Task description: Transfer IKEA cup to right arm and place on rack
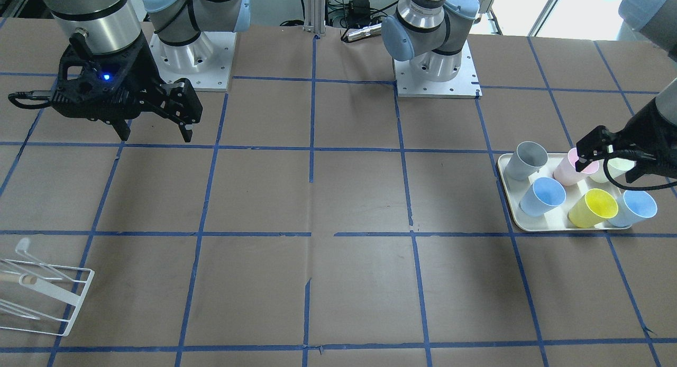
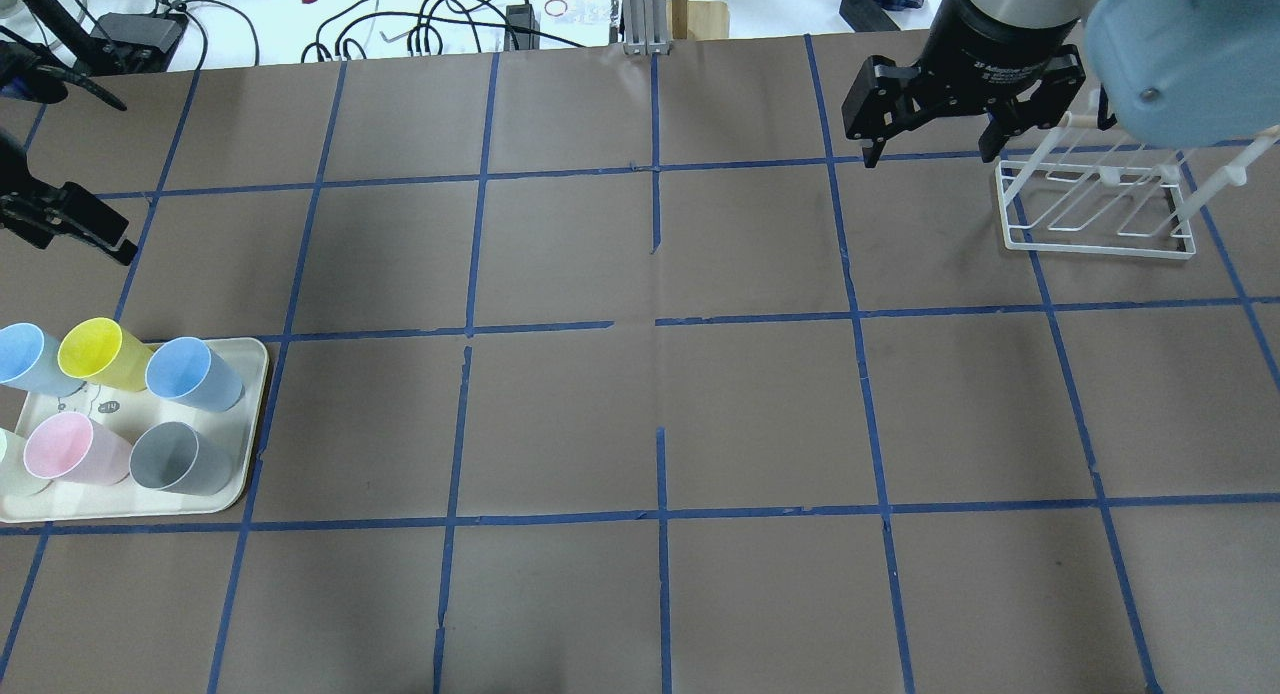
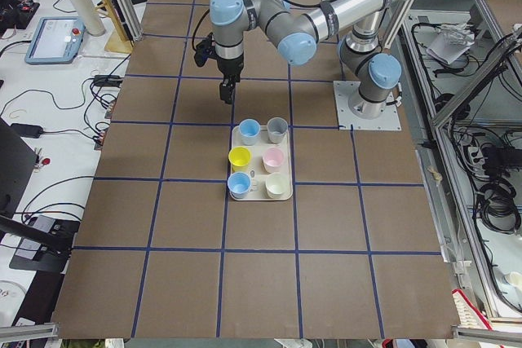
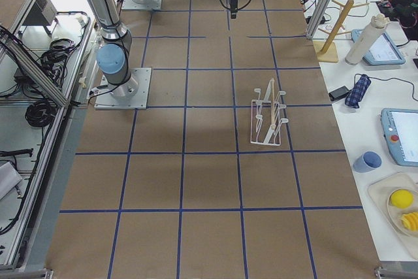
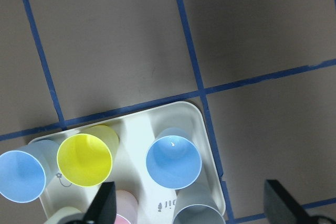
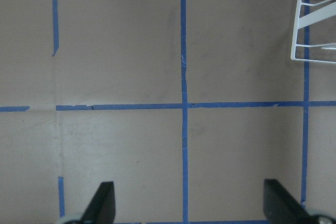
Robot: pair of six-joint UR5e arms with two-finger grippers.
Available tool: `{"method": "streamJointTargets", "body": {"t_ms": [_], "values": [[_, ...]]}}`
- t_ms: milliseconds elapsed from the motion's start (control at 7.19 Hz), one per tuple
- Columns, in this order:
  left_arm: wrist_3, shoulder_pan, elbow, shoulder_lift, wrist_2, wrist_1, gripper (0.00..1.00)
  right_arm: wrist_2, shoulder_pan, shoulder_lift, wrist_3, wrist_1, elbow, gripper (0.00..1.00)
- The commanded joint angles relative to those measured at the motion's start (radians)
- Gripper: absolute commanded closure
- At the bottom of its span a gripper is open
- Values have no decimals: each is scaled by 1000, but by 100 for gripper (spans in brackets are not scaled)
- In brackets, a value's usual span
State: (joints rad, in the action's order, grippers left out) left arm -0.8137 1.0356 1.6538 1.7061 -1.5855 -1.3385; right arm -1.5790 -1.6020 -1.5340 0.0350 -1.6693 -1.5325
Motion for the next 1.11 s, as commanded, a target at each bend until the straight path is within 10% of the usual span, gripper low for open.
{"method": "streamJointTargets", "body": {"t_ms": [0, 974], "values": [[-120, -26, 105, 56, -2, 225, 0, -1, 5, -1, 0, 0, 3, 0], [-262, -94, 207, 148, 10, 309, 1, 10, 23, -1, -3, -1, 5, 1]]}}
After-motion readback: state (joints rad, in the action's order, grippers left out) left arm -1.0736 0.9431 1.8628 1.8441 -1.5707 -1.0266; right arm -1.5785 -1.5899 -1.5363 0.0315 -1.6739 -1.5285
